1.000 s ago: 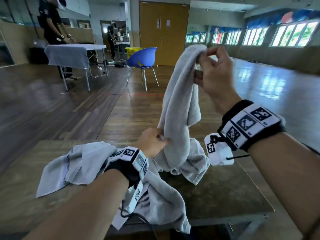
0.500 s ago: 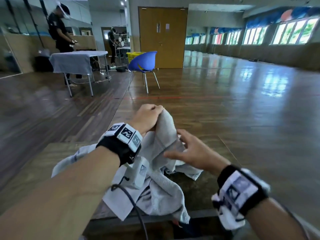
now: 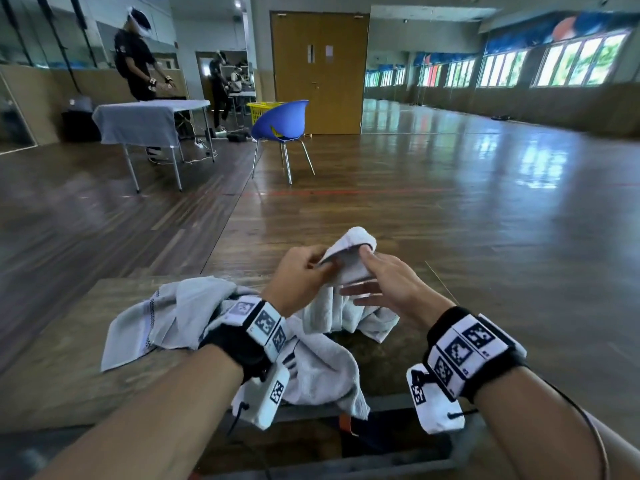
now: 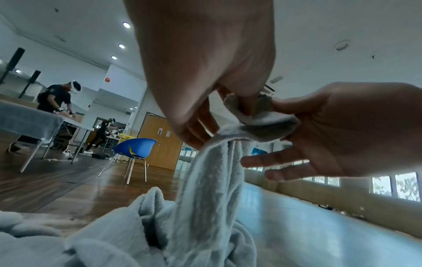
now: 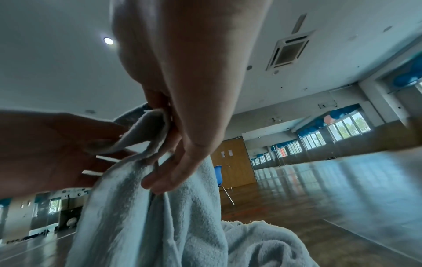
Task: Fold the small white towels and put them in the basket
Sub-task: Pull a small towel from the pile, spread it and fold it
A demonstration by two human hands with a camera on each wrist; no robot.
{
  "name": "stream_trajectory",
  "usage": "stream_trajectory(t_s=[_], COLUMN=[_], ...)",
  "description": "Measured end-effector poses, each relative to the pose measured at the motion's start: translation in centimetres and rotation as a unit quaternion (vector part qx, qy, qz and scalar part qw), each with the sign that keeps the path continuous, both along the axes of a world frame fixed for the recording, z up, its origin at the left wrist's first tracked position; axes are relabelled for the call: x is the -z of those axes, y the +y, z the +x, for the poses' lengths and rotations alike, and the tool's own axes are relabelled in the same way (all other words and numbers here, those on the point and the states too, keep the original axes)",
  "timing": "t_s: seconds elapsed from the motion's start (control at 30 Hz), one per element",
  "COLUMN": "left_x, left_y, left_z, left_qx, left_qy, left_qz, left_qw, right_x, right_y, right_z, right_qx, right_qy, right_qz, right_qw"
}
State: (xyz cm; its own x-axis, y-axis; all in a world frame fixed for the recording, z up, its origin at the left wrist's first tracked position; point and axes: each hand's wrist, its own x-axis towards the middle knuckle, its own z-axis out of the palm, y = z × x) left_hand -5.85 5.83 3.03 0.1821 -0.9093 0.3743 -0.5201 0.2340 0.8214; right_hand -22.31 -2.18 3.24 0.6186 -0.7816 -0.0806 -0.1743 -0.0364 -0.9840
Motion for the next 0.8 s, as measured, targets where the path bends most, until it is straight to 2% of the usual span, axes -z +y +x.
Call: stream_trajectory(t_s=[0.1, 0.2, 0.27, 0.33, 0.4, 0.53, 0.63, 0.7, 0.8], left_x=[-1.4, -3.2, -4.1, -4.5, -4.9, -5.0, -4.3, -4.0, -4.5], left_y=[0.1, 0.2, 0.5, 0.9, 1.2, 2.3, 3.5, 4.1, 4.4], left_z=[-0.4, -0.4, -0.6, -1.2, -1.7, -1.8, -1.5, -1.4, -1.4], left_qx=[-0.071, -0.101, -0.077, -0.026, -0.007, -0.005, -0.008, -0.037, -0.068], left_qy=[0.019, 0.009, -0.052, -0.090, -0.128, -0.148, -0.182, -0.184, -0.155], left_qz=[-0.037, -0.026, -0.002, 0.017, 0.014, -0.012, 0.021, 0.036, 0.010], left_qw=[0.997, 0.995, 0.996, 0.995, 0.992, 0.989, 0.983, 0.982, 0.986], right_x=[0.1, 0.0, -0.5, -1.3, -2.1, -3.3, -4.2, -4.4, -4.2], right_y=[0.3, 0.5, 1.1, 1.9, 2.8, 3.6, 3.8, 3.7, 4.1], right_z=[-0.3, -0.9, -1.2, -1.4, -1.7, -2.7, -3.9, -4.7, -5.5], right_qx=[0.013, 0.092, 0.111, 0.075, 0.049, 0.115, 0.154, 0.154, 0.104], right_qy=[0.068, 0.080, 0.032, -0.016, -0.035, -0.024, -0.048, -0.035, 0.042], right_qz=[-0.091, -0.178, -0.235, -0.280, -0.318, -0.372, -0.364, -0.356, -0.364], right_qw=[0.993, 0.976, 0.965, 0.957, 0.946, 0.921, 0.917, 0.921, 0.925])
